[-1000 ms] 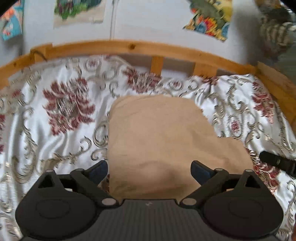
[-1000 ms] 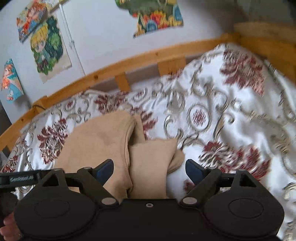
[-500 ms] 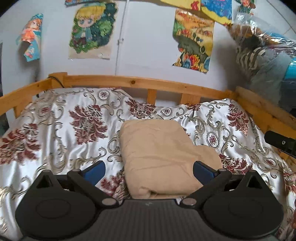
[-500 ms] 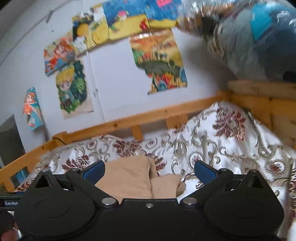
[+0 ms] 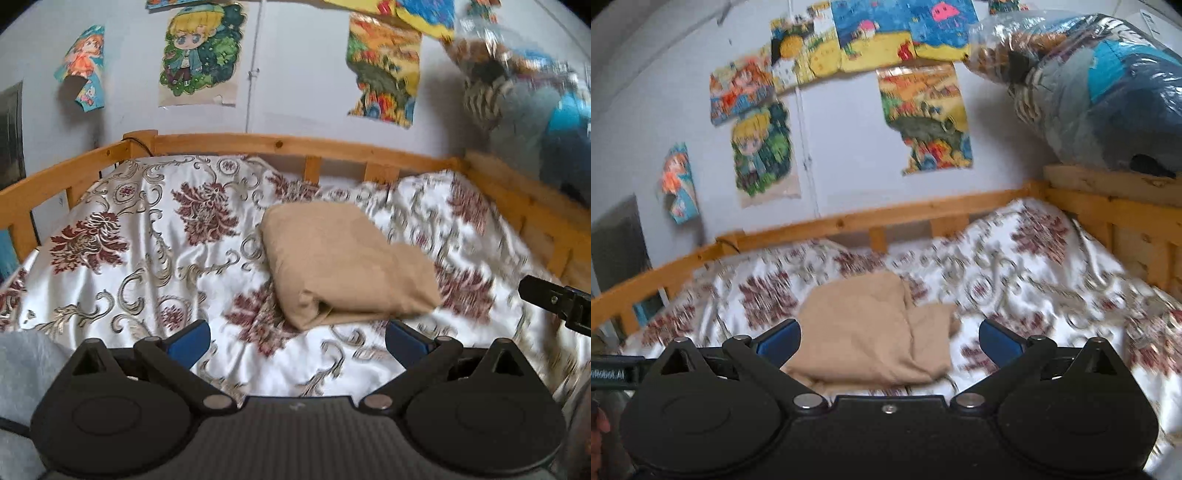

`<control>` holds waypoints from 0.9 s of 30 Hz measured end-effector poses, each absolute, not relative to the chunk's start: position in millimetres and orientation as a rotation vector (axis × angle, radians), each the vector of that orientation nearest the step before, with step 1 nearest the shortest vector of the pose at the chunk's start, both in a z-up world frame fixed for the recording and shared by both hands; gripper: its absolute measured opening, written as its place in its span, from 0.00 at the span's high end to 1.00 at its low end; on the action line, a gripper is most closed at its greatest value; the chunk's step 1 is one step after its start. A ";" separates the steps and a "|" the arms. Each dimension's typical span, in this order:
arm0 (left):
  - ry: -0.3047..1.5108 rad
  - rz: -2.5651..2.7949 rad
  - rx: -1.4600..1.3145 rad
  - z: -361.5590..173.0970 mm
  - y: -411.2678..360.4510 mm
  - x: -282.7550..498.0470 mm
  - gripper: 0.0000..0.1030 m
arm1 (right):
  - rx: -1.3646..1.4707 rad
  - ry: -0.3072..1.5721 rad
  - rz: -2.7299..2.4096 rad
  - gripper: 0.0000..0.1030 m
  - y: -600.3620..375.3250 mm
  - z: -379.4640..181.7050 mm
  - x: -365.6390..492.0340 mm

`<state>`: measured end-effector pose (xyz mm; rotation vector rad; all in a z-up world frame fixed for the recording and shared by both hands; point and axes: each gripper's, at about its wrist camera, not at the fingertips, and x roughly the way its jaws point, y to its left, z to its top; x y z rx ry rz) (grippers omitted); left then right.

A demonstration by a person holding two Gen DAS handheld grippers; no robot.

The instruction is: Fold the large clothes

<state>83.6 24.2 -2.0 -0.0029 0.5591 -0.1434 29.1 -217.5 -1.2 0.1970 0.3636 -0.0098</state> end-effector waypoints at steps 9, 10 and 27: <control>0.576 -0.141 0.011 -4.2 22.3 85.5 0.01 | 0.207 0.437 -0.031 0.01 -211.2 -13.9 27.7; 0.579 -0.140 0.007 -4.8 22.9 86.1 0.01 | 0.210 0.442 -0.038 0.01 -212.2 -14.4 29.4; 0.594 -0.124 0.020 -7.6 25.9 88.4 0.01 | 0.180 0.504 -0.067 0.01 -211.8 -20.5 36.2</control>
